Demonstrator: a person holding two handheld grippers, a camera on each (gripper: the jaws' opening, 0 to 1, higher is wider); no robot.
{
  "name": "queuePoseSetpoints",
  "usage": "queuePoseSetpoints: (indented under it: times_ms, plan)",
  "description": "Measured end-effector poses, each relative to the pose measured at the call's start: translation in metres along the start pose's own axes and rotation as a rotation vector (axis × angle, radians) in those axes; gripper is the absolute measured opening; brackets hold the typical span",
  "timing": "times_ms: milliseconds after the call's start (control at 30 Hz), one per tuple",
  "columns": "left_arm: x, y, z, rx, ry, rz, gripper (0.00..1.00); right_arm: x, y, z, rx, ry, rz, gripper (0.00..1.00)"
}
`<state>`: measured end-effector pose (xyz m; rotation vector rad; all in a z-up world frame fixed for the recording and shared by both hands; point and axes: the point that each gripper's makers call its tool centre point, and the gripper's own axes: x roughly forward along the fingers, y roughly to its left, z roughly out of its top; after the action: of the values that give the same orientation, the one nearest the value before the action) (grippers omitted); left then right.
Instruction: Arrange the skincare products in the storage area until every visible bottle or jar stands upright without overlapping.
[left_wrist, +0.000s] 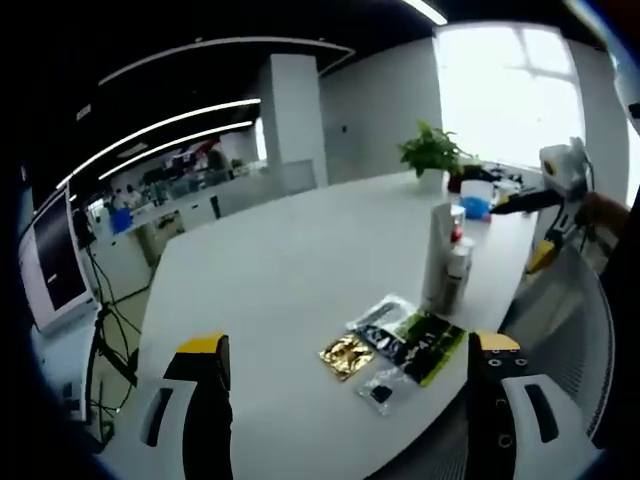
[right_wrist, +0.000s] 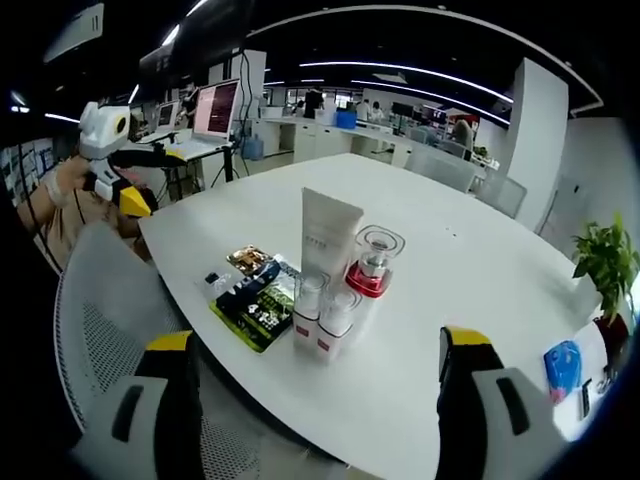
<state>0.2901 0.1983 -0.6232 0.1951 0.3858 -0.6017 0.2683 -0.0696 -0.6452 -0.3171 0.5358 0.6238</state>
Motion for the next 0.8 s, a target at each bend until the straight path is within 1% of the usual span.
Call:
queuePoseSetpoints:
  times_ms: [100,167,233,333,533,633,800]
  plan:
    - [-0.003,-0.002,-0.004,0.008,0.007,0.016,0.97,0.000,0.003,0.001,0.020,-0.017,0.010,1.00]
    - [-0.006,0.000,-0.006,0.011,0.013,0.033,0.97,0.000,0.007,0.000,0.053,-0.022,0.030,1.00]
    - [-0.008,0.002,-0.007,-0.004,0.012,0.047,0.97,0.000,0.005,0.000,0.069,-0.027,0.030,1.00]
    - [-0.012,0.002,-0.006,-0.041,-0.007,0.054,0.97,0.000,0.003,0.002,0.084,-0.036,0.022,1.00]
    - [-0.013,0.000,-0.010,-0.044,0.010,0.056,0.97,0.000,-0.001,0.002,0.074,-0.035,0.010,1.00]
    - [-0.013,0.000,-0.011,-0.048,0.008,0.060,0.97,0.001,-0.001,0.000,0.069,-0.026,0.012,1.00]
    - [-0.013,0.001,-0.008,-0.054,-0.002,0.061,0.97,0.001,-0.001,0.000,0.074,-0.030,0.012,1.00]
